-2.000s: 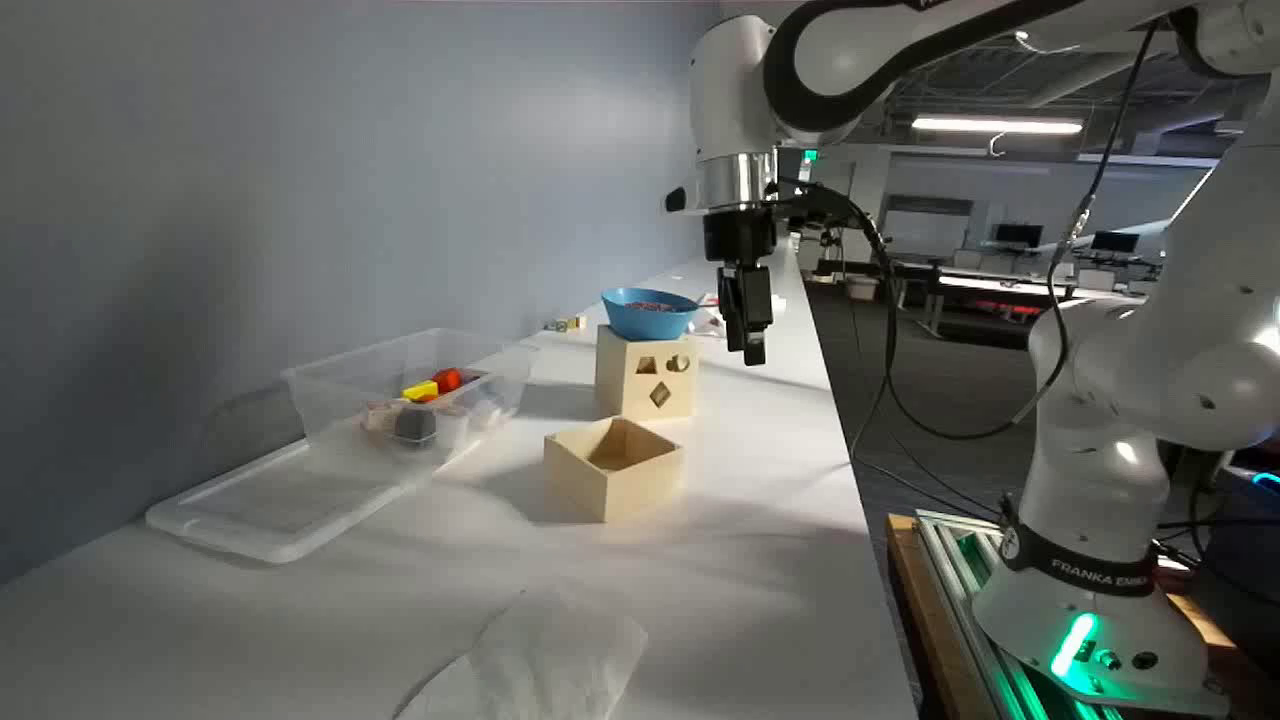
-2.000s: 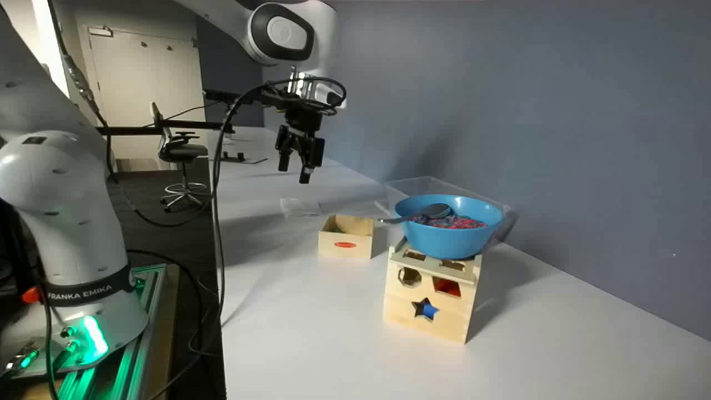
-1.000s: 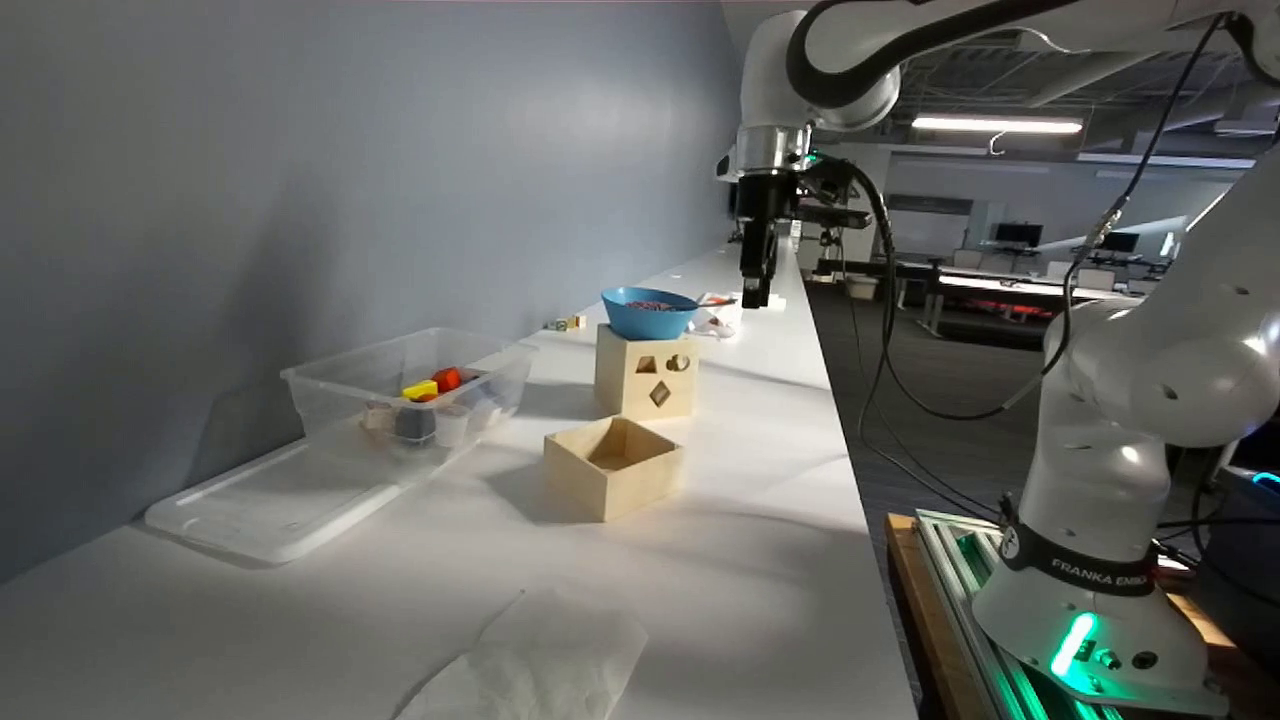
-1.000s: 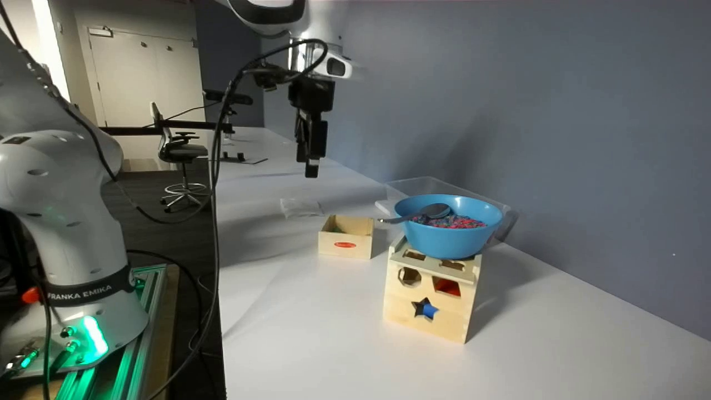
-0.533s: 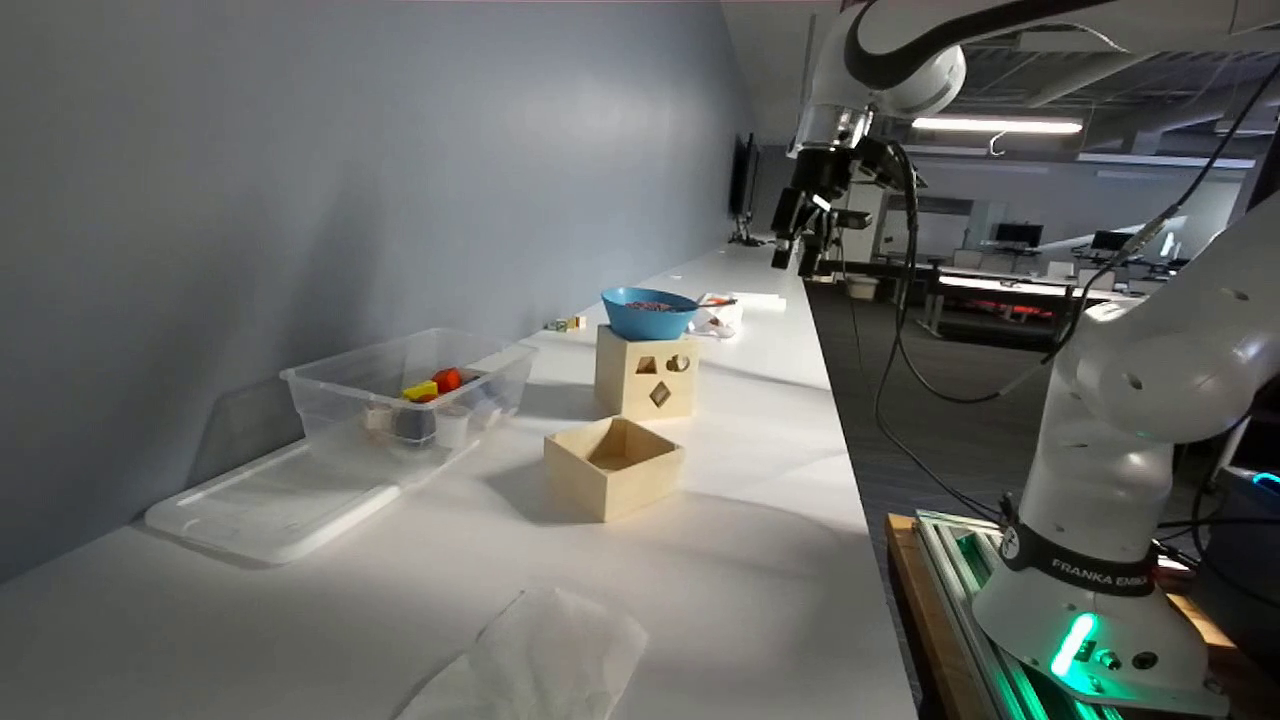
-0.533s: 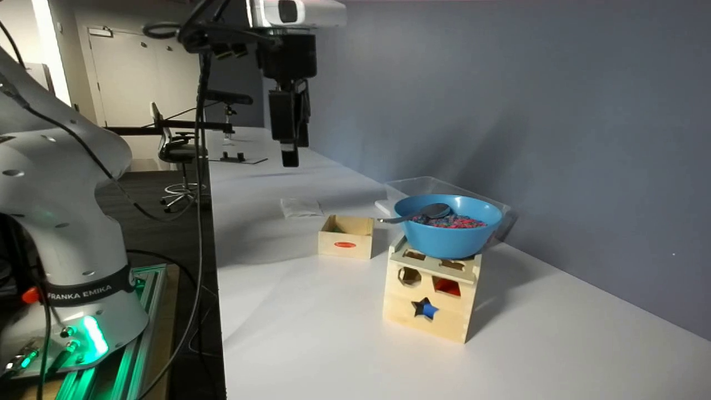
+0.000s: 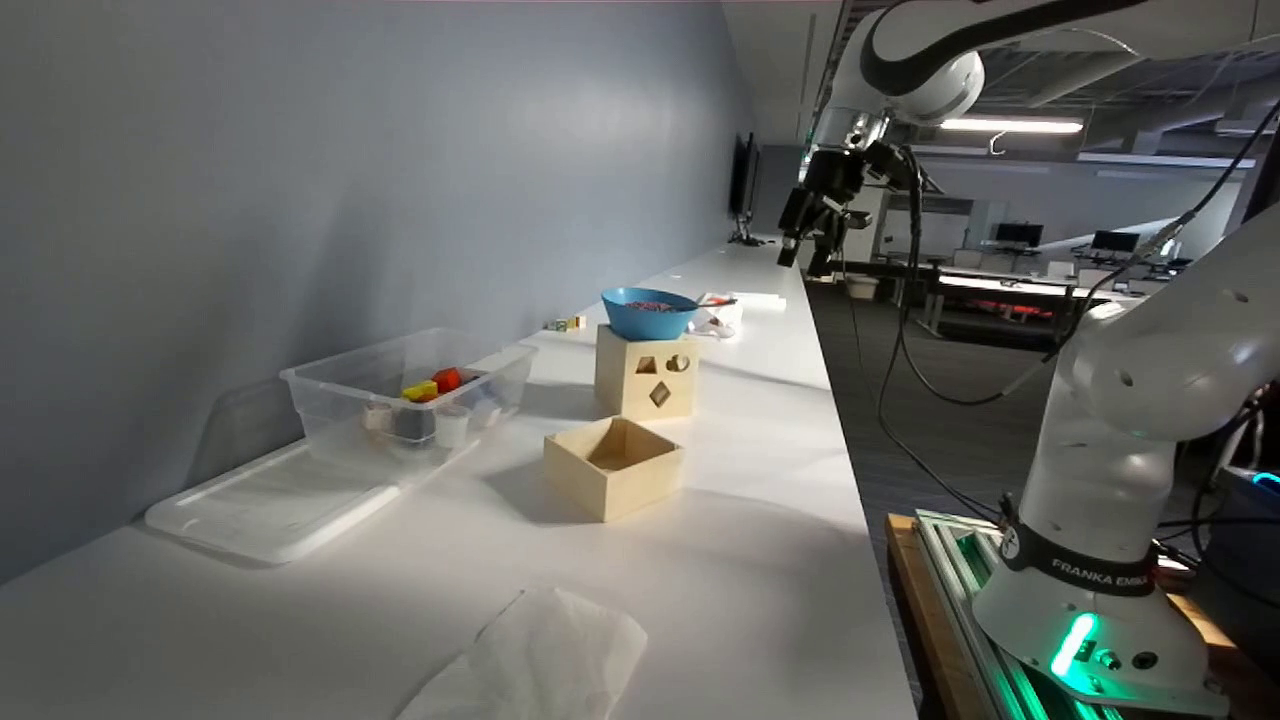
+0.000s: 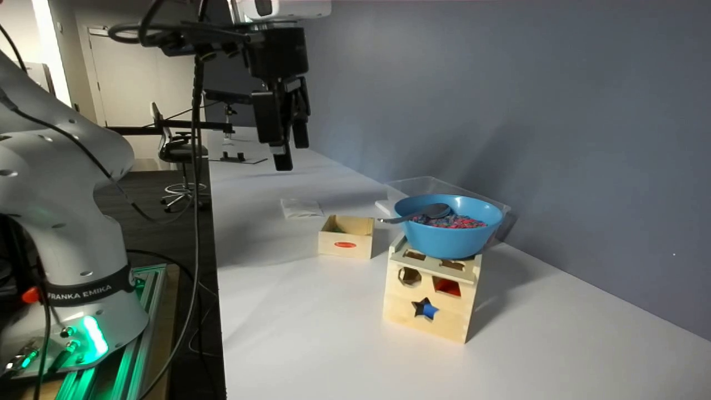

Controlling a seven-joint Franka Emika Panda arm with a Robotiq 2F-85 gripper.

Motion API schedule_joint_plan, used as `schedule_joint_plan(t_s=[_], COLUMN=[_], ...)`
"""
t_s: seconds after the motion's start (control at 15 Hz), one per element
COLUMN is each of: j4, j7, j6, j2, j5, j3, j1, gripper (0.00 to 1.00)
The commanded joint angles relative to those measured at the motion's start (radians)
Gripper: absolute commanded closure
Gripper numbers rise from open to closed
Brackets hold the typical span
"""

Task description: Put half a spoon of the blue bowl's contents into the small crate

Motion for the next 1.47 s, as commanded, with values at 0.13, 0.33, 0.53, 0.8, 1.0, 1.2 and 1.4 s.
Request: schedule_joint_plan(t_s=[0.13, 0.33, 0.53, 0.8, 1.0, 1.2, 1.4], j4=[-0.054, -0.093, -0.123, -0.120, -0.106, -0.064, -0.094], j7=[0.077, 0.072, 0.055, 0.034, 0.005, -0.028, -0.019], j6=[0.081, 0.207, 0.337, 0.425, 0.451, 0.391, 0.416], j2=[-0.005, -0.003, -0.011, 0.023, 0.065, 0.142, 0.125], j5=[0.039, 0.072, 0.111, 0.172, 0.217, 0.264, 0.245], j3=[-0.059, -0.099, -0.123, -0.149, -0.181, -0.233, -0.205], j1=[-0.047, -0.061, -0.062, -0.041, -0.019, -0.009, -0.040], gripper=[0.00, 0.00, 0.00, 0.00, 0.00, 0.00, 0.00])
